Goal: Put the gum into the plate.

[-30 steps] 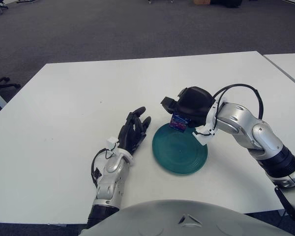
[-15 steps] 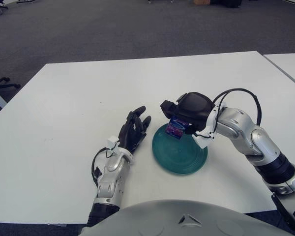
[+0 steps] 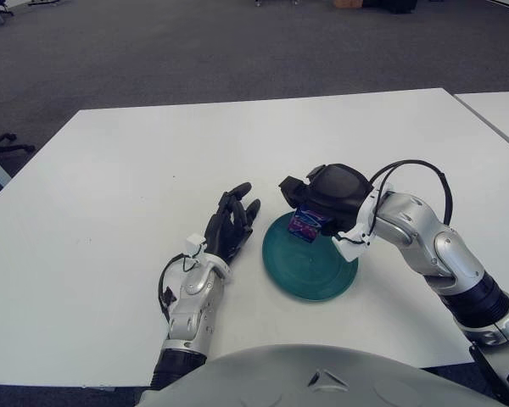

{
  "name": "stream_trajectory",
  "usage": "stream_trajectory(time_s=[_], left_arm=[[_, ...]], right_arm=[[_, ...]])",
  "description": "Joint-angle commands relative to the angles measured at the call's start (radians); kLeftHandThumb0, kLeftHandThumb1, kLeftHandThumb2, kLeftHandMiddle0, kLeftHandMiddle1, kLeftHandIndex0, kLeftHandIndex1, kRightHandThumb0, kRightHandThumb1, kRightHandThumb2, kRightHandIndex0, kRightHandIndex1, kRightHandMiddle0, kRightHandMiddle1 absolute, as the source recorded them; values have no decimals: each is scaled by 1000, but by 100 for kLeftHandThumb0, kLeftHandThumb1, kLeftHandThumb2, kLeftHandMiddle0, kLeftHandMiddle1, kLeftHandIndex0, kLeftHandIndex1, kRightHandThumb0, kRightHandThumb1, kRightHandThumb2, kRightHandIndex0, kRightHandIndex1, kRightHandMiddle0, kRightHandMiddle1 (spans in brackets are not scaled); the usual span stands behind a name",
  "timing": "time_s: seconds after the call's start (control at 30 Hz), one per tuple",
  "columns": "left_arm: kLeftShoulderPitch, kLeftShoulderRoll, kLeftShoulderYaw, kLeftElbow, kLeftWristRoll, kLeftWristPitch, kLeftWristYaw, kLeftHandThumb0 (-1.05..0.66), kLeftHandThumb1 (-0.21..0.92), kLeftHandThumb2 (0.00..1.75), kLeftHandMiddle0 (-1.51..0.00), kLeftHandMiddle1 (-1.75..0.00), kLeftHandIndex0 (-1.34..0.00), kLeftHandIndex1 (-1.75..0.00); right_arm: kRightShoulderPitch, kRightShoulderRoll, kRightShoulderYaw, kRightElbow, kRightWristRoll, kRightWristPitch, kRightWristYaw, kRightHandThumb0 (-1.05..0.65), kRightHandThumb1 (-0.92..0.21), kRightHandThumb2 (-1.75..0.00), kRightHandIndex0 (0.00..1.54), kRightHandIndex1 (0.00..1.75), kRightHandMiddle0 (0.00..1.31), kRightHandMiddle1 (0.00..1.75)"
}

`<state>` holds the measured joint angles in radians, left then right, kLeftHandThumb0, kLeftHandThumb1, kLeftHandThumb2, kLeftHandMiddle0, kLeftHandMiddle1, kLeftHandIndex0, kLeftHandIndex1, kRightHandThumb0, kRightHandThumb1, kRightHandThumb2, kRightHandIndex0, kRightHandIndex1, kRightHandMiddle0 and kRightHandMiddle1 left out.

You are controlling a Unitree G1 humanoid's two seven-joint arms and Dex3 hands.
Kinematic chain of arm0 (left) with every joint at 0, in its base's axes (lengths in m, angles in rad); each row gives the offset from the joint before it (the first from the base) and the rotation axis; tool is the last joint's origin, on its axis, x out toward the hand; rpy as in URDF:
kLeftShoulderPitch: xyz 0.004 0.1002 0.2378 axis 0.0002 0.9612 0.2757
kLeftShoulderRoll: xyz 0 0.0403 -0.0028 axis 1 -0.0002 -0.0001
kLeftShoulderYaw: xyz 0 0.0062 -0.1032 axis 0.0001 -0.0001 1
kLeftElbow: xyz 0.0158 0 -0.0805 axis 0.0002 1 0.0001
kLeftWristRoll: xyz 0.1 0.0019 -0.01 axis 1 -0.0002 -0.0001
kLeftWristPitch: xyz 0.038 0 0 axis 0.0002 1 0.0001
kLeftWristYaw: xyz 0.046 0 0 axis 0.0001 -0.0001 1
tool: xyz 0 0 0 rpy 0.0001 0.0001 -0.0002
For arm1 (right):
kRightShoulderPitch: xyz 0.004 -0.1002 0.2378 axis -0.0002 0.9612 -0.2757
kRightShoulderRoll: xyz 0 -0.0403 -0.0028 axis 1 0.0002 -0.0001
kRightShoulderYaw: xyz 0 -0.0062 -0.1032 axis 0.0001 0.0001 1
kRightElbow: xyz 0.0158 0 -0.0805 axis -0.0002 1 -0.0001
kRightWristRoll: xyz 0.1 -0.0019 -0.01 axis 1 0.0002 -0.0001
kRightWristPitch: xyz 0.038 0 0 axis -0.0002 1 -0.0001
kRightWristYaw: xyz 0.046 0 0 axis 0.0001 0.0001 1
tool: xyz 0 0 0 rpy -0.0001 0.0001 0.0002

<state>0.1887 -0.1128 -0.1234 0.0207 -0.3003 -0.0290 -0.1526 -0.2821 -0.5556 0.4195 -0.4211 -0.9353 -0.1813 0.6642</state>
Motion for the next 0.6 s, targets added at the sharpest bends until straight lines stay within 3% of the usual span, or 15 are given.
stream_trajectory(time_s=[0.0,0.07,0.17,0.3,0.57], left_arm=[[-13,-30,4,11,8,-1,13,-86,92,90,-49,-7,0,-78],[-12,-30,4,10,8,0,13,-86,92,90,-49,-7,0,-78],[-7,-29,2,3,8,1,13,-86,92,90,-49,-7,0,-78],[3,-27,-1,-7,7,1,12,-86,92,90,-49,-6,0,-78],[20,-24,-6,-30,6,6,12,-86,92,90,-49,-6,0,-78]], right_arm=[[1,-3,4,-6,-11,10,38,-77,-90,-82,19,130,6,116],[-1,-22,2,-14,2,2,69,-90,-91,-91,14,71,2,71],[3,-33,-6,-40,71,31,167,-100,-92,-98,5,23,1,27],[24,-19,-18,-67,137,77,219,-104,-92,-101,1,5,0,6],[55,-28,-37,-100,196,75,199,-105,-92,-102,0,0,0,0]])
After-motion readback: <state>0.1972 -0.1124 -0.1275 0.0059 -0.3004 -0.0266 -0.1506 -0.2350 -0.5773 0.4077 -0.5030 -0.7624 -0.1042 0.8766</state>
